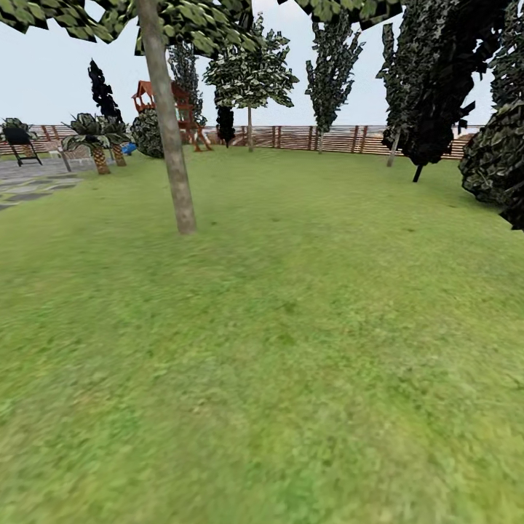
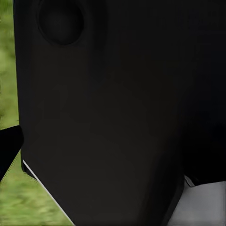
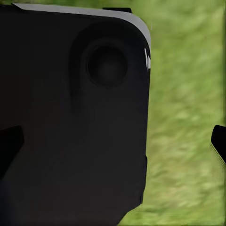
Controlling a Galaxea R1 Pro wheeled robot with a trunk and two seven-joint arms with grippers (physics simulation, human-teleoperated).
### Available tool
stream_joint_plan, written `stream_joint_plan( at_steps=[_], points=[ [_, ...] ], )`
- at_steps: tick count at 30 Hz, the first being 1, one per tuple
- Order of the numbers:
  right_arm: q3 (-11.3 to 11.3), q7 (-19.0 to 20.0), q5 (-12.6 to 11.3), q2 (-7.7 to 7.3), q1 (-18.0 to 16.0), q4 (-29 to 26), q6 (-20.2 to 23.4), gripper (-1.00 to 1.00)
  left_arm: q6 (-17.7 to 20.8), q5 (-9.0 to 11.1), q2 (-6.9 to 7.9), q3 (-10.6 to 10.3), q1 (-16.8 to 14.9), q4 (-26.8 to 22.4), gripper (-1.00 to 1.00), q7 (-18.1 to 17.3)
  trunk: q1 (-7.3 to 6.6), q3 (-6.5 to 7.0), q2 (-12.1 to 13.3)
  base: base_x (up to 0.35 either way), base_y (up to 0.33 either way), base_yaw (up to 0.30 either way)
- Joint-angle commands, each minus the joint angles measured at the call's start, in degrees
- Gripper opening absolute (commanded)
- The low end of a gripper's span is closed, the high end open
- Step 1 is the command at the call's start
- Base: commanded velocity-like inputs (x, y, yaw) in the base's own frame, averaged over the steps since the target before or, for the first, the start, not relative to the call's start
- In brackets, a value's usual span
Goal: Take the three Easter eggs out of the wicker basket on the lawn in the garden, then place them on the lawn next to a single tree (choose any tree) so that all three eggs are next to the same tree and none are left in the basket.
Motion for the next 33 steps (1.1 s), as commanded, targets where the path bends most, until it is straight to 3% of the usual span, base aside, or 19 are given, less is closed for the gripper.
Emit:
stream_joint_plan(
  at_steps=[1, 10, 18, 33],
  points=[
    [0.0, 0.0, -0.1, 0.04, 0.0, 0.0, -0.2, 1.0, -0.1, 0.4, -0.03, 0.4, 0.0, 0.0, 1.0, -0.1, 0.03, -0.05, 0.0, 0.339, 0.0, 0.0],
    [0.4, -0.1, 0.4, -0.29, 0.0, 0.5, -0.1, 1.0, -0.1, 0.4, -0.03, 0.4, 0.0, 0.0, 1.0, -0.1, 0.03, -0.05, 0.0, 0.339, 0.0, 0.0],
    [0.7, 0.0, 6.8, -1.04, 0.0, 0.4, -0.3, 1.0, -0.1, 0.4, -0.03, 0.4, 0.0, 0.0, 1.0, -0.1, 0.03, -0.05, 0.0, 0.339, 0.0, 0.0],
    [0.7, 0.1, 7.6, -1.0, 0.0, 0.3, -2.9, 1.0, -0.1, 0.4, 0.06, 0.4, 0.0, 0.0, 1.0, -0.1, 0.03, -0.05, 0.0, 0.339, 0.0, 0.0]
  ],
)
